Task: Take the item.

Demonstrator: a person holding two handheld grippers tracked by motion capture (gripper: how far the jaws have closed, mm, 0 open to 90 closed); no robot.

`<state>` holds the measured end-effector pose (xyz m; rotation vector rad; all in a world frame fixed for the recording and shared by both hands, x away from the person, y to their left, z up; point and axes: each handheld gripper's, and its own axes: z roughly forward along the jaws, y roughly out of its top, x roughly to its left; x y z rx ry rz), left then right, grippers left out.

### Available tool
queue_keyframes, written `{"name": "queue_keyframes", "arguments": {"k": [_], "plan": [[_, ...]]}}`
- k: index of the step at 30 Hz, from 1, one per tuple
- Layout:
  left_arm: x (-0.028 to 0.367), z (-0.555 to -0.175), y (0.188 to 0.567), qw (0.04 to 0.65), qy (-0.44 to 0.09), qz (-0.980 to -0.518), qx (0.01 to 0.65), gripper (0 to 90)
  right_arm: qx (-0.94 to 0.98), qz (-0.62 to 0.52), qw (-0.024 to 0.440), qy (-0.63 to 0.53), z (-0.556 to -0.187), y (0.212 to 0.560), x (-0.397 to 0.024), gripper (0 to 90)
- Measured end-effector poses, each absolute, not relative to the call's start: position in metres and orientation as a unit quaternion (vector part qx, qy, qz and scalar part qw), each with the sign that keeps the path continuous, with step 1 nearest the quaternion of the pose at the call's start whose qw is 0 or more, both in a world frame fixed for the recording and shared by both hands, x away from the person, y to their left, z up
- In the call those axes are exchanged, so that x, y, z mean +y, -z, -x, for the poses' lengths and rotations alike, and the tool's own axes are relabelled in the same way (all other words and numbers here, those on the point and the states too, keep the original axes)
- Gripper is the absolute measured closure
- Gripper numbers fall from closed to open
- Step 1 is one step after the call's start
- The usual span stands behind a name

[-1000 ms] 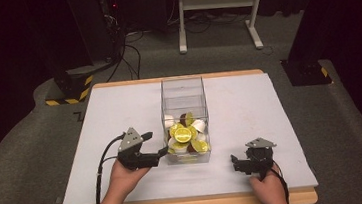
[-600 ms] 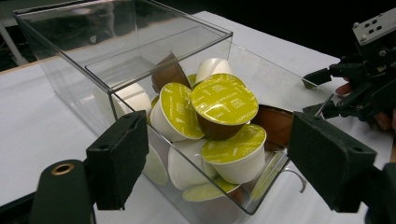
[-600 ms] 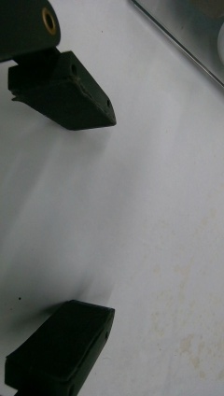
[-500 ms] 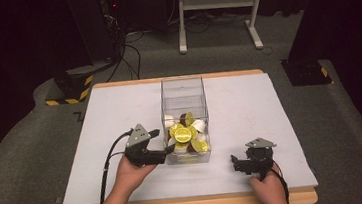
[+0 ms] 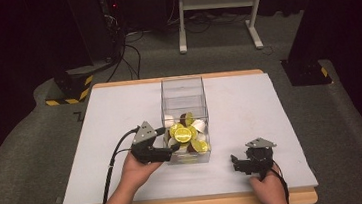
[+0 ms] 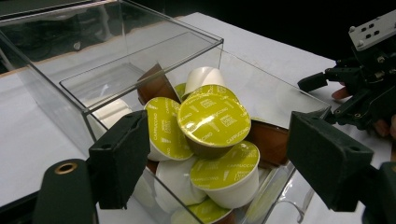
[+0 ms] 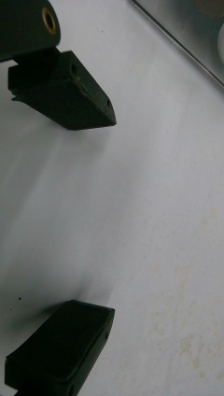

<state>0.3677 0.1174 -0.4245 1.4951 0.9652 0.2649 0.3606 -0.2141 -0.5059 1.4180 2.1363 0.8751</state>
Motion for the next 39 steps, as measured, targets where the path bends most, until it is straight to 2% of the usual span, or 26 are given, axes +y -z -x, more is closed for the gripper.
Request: {"name": "queue_keyframes", "arguments": {"k": [39], "plan": [[0.086,-0.396,0.434,0.585,-0.109,-0.679,0.43,23.3,0.77,-0.511,0.214,-0.316,-0.361,0.506,-0.214,8.4]]}}
